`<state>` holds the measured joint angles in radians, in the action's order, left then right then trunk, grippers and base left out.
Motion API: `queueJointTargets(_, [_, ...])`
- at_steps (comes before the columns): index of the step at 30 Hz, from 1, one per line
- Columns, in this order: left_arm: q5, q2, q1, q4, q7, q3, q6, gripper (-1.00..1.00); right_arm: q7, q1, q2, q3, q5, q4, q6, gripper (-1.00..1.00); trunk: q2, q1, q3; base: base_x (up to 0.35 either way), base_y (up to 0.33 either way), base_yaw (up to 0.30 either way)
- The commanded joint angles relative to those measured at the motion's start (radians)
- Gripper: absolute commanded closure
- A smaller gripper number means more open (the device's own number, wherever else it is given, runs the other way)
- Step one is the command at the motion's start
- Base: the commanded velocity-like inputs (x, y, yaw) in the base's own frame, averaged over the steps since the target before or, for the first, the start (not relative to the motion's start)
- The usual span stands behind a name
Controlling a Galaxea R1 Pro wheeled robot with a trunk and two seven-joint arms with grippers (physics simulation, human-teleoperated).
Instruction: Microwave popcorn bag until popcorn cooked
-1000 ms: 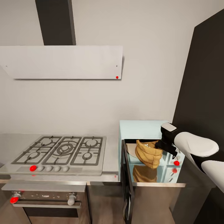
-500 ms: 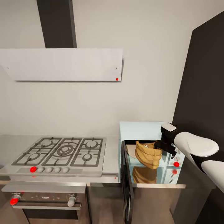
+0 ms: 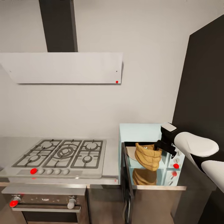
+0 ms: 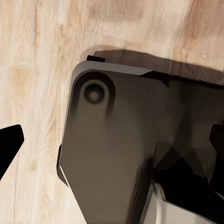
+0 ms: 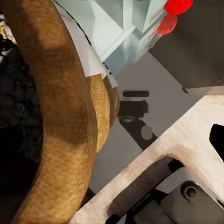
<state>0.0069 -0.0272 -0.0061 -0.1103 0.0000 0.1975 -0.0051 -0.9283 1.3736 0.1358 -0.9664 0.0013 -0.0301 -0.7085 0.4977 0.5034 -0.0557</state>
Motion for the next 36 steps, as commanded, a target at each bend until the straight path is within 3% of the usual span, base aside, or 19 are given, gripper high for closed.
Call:
queueJointTargets(1, [0.001, 0.0, 0.0, 0.0, 0.0, 0.005, -0.001, -1.0, -0.003, 0.001, 0.001, 0.0, 0.0, -0.002, -0.004, -1.0, 0.0, 0.0, -0.001, 0.0, 0.0, 0.0])
queueJointTargets(29, [0.0, -0.001, 0.0, 0.0, 0.0, 0.004, 0.0, -1.0, -0.001, 0.001, 0.001, 0.0, 0.0, -0.002, -0.004, -1.0, 0.0, 0.0, -0.048, -0.002, 0.0, 0.0])
queueJointTargets(36, [0.001, -0.002, 0.0, 0.0, 0.0, 0.003, 0.001, -1.0, -0.001, 0.001, 0.001, 0.0, 0.0, -0.002, -0.004, -1.0, 0.0, 0.0, -0.059, -0.256, 0.0, 0.0])
